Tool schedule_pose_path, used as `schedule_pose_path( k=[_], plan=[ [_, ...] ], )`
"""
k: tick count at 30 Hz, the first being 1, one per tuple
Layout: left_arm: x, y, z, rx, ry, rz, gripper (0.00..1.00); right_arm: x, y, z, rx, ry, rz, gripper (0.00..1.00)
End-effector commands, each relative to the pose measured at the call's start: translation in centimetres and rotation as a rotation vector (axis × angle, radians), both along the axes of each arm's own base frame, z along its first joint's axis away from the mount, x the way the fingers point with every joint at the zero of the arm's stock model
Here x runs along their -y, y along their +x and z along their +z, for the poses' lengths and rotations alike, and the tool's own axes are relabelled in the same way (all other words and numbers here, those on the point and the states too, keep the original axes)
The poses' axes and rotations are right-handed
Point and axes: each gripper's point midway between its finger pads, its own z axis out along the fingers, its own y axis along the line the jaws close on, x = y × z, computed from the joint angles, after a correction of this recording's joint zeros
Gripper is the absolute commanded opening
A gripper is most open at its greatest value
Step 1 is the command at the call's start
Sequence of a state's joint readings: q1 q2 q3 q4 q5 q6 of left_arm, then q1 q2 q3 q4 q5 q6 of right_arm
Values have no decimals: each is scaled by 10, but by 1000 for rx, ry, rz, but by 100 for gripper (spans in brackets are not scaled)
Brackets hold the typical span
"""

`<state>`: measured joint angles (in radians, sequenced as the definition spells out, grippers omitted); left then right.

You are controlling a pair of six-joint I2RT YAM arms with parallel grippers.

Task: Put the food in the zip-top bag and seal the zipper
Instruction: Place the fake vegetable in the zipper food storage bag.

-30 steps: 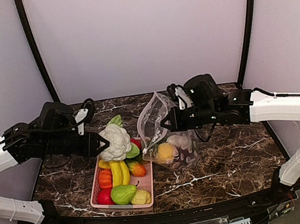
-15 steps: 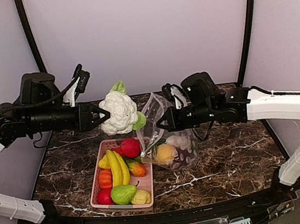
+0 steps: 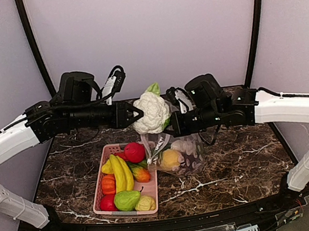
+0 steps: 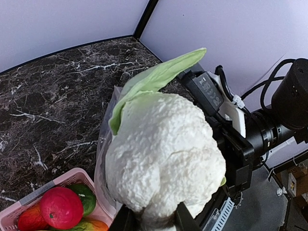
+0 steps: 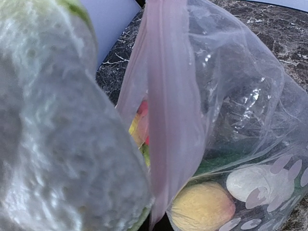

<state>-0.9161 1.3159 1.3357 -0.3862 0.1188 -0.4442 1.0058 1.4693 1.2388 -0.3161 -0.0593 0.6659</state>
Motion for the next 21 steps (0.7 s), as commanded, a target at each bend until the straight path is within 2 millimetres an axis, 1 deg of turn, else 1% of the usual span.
schedule_pose_path(
  k=[1, 5, 10, 18, 21],
  plan=[
    [3, 7, -15, 24, 15, 14, 12, -5, -6, 31, 51, 66, 29, 0],
    [-6, 9, -37, 9, 64, 51, 12, -3, -8, 36, 57, 76, 30, 0],
    [-18, 13, -54, 2, 129, 96, 11, -3, -8, 39, 59, 81, 27, 0],
    [-42, 19, -60, 32, 211, 182, 11, 1, -7, 40, 64, 76, 12, 0],
    [-44, 18, -60, 35, 211, 187, 11, 1, -7, 40, 65, 76, 13, 0]
  ],
)
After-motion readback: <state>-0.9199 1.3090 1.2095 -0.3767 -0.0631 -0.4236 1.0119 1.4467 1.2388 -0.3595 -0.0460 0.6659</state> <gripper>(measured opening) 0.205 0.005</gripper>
